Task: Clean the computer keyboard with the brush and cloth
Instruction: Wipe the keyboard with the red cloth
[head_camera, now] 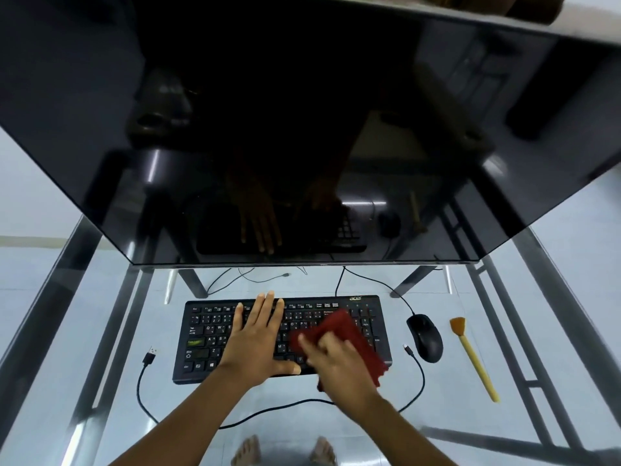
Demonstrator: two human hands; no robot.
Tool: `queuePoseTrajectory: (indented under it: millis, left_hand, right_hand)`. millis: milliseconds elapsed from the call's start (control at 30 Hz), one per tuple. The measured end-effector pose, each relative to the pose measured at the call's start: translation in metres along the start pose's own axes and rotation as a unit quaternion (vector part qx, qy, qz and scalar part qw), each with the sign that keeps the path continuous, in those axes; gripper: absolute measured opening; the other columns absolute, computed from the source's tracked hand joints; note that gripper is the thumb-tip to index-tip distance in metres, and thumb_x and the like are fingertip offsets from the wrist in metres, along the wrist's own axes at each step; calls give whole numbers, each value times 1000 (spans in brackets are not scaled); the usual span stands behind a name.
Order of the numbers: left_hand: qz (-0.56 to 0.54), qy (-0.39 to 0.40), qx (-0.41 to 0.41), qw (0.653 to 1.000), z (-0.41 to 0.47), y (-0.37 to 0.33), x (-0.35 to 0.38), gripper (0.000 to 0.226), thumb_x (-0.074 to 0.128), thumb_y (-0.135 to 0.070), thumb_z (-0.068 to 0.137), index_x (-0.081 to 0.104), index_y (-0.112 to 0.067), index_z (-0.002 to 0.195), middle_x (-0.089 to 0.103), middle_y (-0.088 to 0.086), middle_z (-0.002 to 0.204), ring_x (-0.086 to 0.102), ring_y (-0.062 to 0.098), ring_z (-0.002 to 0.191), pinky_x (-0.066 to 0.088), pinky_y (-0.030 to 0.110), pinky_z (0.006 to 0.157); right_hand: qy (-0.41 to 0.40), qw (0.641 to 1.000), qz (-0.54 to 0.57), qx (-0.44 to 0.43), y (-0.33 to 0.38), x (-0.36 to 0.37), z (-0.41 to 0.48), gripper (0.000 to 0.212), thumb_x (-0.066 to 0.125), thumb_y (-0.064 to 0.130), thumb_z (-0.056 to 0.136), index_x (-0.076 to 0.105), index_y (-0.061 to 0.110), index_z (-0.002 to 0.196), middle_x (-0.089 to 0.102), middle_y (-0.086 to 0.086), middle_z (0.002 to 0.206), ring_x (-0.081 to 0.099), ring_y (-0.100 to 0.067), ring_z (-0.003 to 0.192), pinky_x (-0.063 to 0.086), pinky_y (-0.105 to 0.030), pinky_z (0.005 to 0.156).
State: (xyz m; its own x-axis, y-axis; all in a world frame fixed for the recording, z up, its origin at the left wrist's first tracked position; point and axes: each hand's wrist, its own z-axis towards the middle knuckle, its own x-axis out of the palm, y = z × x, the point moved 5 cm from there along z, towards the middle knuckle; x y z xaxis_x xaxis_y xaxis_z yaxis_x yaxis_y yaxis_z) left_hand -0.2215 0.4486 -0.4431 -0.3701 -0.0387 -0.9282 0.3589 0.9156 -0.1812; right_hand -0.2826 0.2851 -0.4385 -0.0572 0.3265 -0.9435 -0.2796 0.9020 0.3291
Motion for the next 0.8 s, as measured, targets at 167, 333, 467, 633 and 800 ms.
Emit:
queuePoseTrajectory:
  millis: [167,333,467,633,800]
  left_hand:
    - [9,7,1,1000,0,0,1,130,36,-91,58,-13,-16,152,-21,7,160,-25,22,144,-15,51,113]
    - [11,6,0,1000,0,0,1,129,38,-90,60,-15,-16,151,-22,7,159,-25,22,144,-13,52,114]
    - [26,15,4,1000,0,-1,-1,130,31,-93,58,-19,-15,150,-23,8,159,-26,23,144,-11,53,115]
    - [33,19,11,999,1,-1,0,129,6,-93,44,-29,-15,139,-26,9,158,-28,25,143,-12,53,114]
    - [30,18,8,999,2,1,2,134,12,-97,44,-26,-16,145,-26,7,158,-27,24,144,-11,52,115]
  right_hand:
    - [-100,986,44,128,-52,-34,-13,49,33,68,92,64,40,116,52,13,82,52,-5,65,54,-31,66]
    - [-64,998,1,30,7,-3,-19,51,55,17,90,46,31,138,51,3,93,49,-17,75,50,-30,60]
    - [-20,995,5,93,-44,-18,-21,29,42,39,95,58,46,118,51,6,97,53,-17,79,54,-34,75]
    - [-75,972,49,217,-50,-21,-24,48,57,12,92,52,35,134,59,-4,101,51,-12,66,56,-24,59]
    - [-16,999,4,36,-38,-24,1,27,68,52,82,64,47,108,59,8,85,60,-19,67,53,-23,57]
